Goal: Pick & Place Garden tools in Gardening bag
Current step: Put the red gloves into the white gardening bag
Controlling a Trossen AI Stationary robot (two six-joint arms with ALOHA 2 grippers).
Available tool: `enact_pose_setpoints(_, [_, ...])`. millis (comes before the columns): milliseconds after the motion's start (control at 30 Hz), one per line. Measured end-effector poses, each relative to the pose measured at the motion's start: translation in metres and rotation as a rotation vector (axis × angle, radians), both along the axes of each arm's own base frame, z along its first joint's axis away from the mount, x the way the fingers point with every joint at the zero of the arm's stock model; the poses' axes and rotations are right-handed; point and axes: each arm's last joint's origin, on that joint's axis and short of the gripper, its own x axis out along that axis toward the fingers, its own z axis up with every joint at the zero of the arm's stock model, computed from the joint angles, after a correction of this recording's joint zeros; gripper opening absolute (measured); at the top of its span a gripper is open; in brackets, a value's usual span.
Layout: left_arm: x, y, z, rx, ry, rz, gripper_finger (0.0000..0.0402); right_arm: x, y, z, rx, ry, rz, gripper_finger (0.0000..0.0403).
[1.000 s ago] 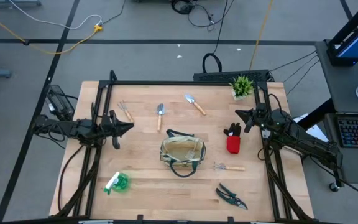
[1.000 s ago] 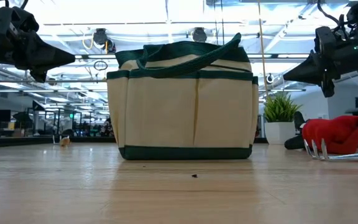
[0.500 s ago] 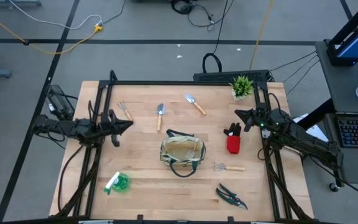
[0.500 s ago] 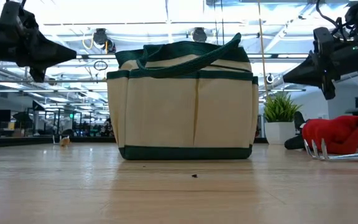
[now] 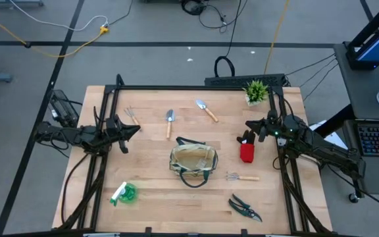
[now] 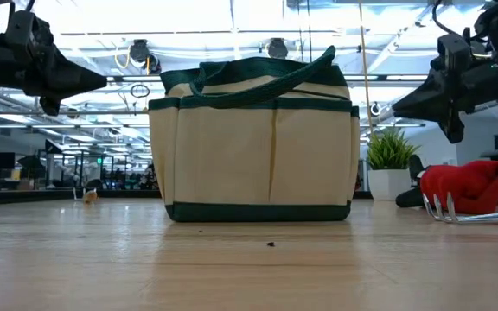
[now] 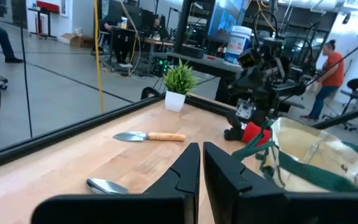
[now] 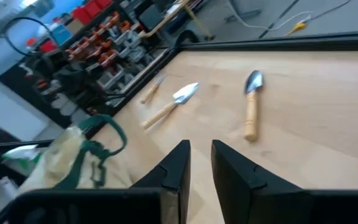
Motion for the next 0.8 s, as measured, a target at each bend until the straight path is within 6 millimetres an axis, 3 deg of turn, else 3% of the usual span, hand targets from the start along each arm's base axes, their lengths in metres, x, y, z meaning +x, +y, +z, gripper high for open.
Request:
enact_pose_setpoints(533, [0.000,0.000,-0.001,0.001,0.013,0.000,0.0024,0.012,-0.004,0.038,-0.188,-0.313,0.058,0.0070])
enact_pose_setpoints(800, [0.000,0.000,-0.002,-0.025,0.016,0.001,0.0024,0.025,-0.006,0.083,-0.299,-0.200,0.126,0.0070])
